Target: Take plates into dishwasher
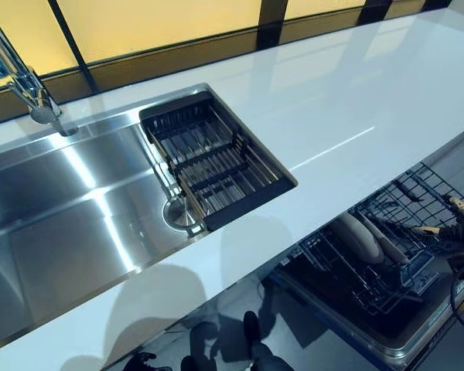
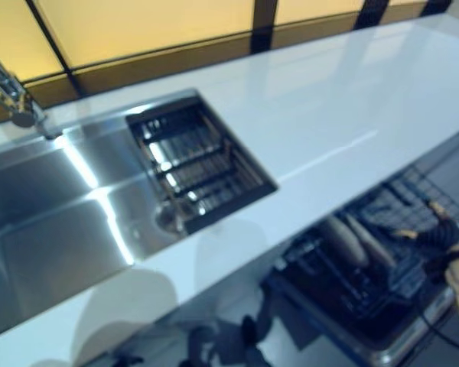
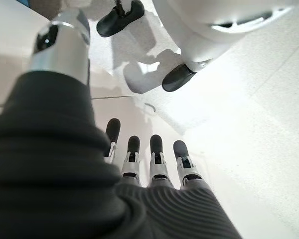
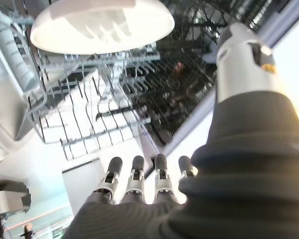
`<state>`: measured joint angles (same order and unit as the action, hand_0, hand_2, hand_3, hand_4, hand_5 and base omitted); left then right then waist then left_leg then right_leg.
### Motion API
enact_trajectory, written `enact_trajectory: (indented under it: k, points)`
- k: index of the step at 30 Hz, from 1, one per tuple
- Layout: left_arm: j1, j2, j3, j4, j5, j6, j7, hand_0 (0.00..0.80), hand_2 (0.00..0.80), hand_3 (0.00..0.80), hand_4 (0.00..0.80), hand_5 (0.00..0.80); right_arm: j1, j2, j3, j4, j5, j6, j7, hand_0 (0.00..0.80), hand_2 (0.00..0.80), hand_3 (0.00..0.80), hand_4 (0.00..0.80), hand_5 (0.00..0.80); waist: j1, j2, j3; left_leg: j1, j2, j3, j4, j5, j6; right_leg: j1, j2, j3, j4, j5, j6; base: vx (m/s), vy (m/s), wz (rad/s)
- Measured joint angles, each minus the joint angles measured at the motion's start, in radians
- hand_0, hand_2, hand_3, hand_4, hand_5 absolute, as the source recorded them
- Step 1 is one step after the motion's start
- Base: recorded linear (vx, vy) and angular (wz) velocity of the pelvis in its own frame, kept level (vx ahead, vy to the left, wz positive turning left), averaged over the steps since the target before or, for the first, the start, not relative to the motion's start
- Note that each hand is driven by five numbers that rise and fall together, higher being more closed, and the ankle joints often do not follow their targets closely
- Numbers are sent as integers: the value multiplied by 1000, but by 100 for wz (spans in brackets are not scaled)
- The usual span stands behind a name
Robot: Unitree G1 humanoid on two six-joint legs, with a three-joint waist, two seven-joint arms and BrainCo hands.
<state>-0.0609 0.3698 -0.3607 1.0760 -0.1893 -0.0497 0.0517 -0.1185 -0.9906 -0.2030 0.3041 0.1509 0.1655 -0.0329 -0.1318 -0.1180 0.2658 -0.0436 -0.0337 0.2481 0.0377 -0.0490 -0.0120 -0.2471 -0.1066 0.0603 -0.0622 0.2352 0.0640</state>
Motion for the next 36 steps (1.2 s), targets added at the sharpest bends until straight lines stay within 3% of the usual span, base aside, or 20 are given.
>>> enact_trajectory:
  k: [2, 3, 5, 6, 7, 9, 18, 28, 36]
  points:
    - [16, -1, 3, 4, 0, -7, 1, 0, 0, 0, 0, 0, 19, 0, -31, -20, 31, -6, -28, 0, 0, 0, 0, 0, -18, 1, -12, 10, -1, 10, -12, 6, 6, 1, -2, 3, -4, -27, 21, 46, 39, -18]
    - [22, -4, 7, 9, 0, -7, 1, 0, 0, 0, 0, 0, 22, 1, -52, -22, 53, -9, -49, 0, 0, 0, 0, 0, -18, 8, -16, 20, 16, 29, -27, 11, 9, 0, 3, -2, -3, -62, 57, 73, 44, -40]
    - [46, -9, 29, 13, 0, -14, 8, 0, 0, 0, 0, 0, 46, 15, -97, -27, 91, -11, -85, 0, 0, 0, 0, 0, -22, 23, -29, 36, 47, 57, -50, 18, 4, -17, 36, -22, 126, -72, 36, 76, 51, -39]
    - [57, -9, 30, 19, 0, -17, 9, 0, 0, 0, 0, 0, 75, 22, -134, -32, 113, -15, -108, 0, 0, 0, 0, 0, -25, 18, -48, 41, 34, 55, -52, 18, 0, 0, 43, -17, 116, -101, -10, 44, 38, -20]
    - [57, -13, 30, 29, 0, -18, 9, 0, 0, 0, 0, 0, 78, 24, -151, -30, 123, -16, -124, 0, 0, 0, 0, 0, -24, 19, -53, 43, 32, 55, -51, 18, -1, 5, 46, -11, 104, -88, -27, 58, 55, -22]
    - [58, -27, 30, 59, 0, -22, 9, 0, 0, 0, 0, 0, 77, 42, -184, -25, 179, -26, -182, 0, 0, 0, 0, 0, -38, 30, -60, 56, 28, 48, -57, 17, -1, 37, 49, 12, 45, -54, -25, 47, 52, -27]
    - [60, -76, 29, 67, 0, -27, 8, 0, 0, 0, 0, 0, 90, 82, -188, 89, 322, -35, -257, 0, 0, 0, 0, 0, -75, 64, -79, 85, 10, 60, -87, 31, 17, 69, 19, 13, -13, -48, -2, 53, 26, -6]
    - [58, -78, 26, 75, 0, -28, 6, 0, 0, 0, 0, 0, 118, 200, -212, 339, 517, -65, -186, 0, 0, 0, 0, 0, -71, 69, -83, 85, 7, 56, -95, 37, 18, 68, 17, 10, -10, -34, 6, 5, -38, 1]
    - [39, -79, -13, 74, 0, -28, 6, 0, 0, 0, 0, 0, 59, 278, -144, 498, 640, -62, -131, 0, 0, 0, 0, 0, -67, 91, -74, 79, 6, 49, -93, 39, 19, 68, 12, -3, -14, -35, 6, -23, -66, 3]
